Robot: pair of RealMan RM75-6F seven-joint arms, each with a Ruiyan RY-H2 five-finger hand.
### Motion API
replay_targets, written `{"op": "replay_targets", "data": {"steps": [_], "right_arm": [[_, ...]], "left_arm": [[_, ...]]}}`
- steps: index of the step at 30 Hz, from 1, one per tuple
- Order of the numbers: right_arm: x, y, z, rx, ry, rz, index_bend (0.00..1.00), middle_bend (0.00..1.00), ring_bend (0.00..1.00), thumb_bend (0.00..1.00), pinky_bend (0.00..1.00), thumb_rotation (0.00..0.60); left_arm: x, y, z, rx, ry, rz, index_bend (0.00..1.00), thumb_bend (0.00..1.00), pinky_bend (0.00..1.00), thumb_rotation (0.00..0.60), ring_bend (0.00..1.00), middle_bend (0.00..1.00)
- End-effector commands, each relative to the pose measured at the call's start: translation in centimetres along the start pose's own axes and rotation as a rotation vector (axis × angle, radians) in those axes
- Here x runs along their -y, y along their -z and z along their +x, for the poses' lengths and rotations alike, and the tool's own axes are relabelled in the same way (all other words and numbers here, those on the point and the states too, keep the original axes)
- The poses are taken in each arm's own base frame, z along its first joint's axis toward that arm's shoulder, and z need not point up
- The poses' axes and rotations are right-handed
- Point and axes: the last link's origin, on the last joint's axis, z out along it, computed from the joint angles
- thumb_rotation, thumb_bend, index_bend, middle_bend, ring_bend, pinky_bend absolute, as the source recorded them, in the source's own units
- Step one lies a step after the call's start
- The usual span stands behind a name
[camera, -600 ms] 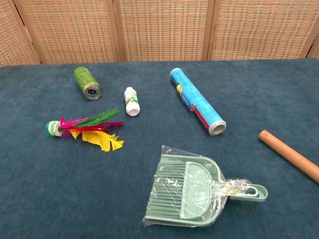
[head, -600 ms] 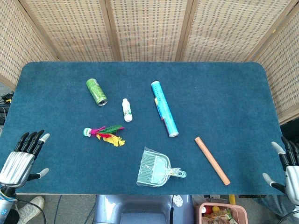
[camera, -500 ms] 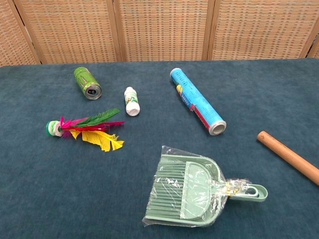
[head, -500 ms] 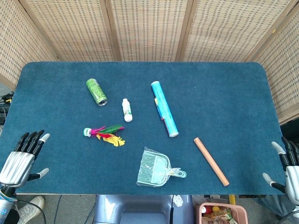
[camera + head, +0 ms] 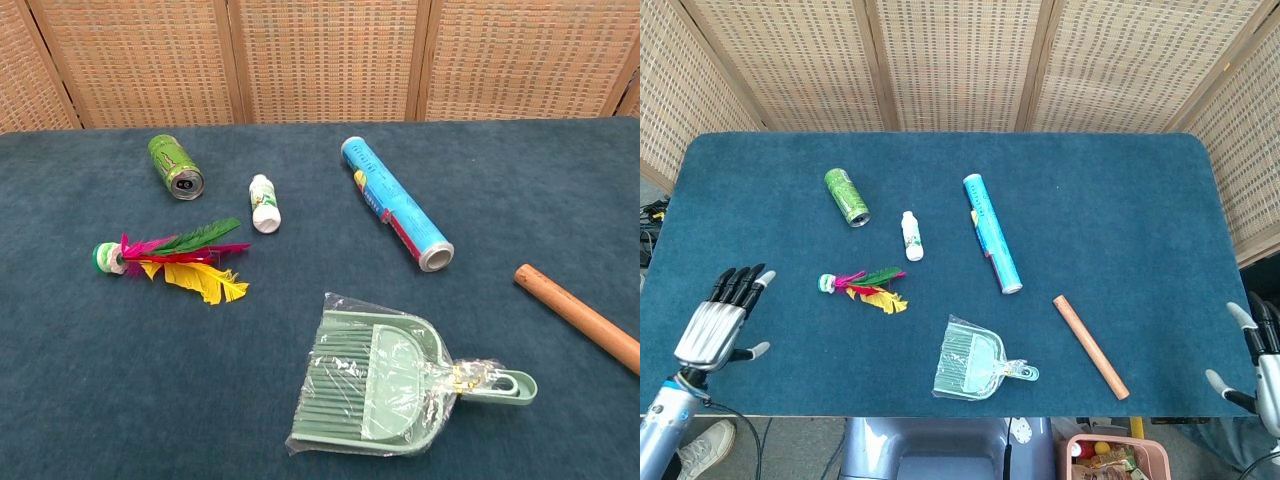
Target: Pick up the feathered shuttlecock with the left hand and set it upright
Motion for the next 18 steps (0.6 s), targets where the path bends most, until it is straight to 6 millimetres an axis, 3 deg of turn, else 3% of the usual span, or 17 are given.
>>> {"op": "replay_targets", "data": {"steps": [1, 6, 11, 18], "right_arm": [[-0.2, -0.3, -0.1, 0.006, -0.003, -0.009, 0.00, 0.00, 0.00, 0.00, 0.00, 0.600], [-0.6, -0.8, -0.3, 0.020, -0.006, -0.028, 0.00, 0.00, 0.00, 0.00, 0.00, 0.600], [-1.0, -1.0, -0.5, 0.033, -0.011, -0.043, 0.00, 0.00, 0.00, 0.00, 0.00, 0.600], [-1.5, -1.2, -0.6, 0.039, -0.022, -0.054, 0.00, 0.00, 0.00, 0.00, 0.00, 0.600]], "left_arm": [[-2.3, -5.7, -1.4, 0.008, 0.028, -0.075, 0.28, 0.07, 0.00, 0.600, 0.00, 0.00], [-5.7, -9.8, -3.5, -0.010, 0.014, -0.128, 0.45, 0.18, 0.00, 0.600, 0.00, 0.00], [-8.1, -11.8, -5.2, 0.003, 0.018, -0.141, 0.49, 0.21, 0.00, 0.600, 0.00, 0.00], [-9.3, -13.0, -6.3, 0.009, 0.003, -0.124, 0.49, 0.25, 0.00, 0.600, 0.00, 0.00]]}}
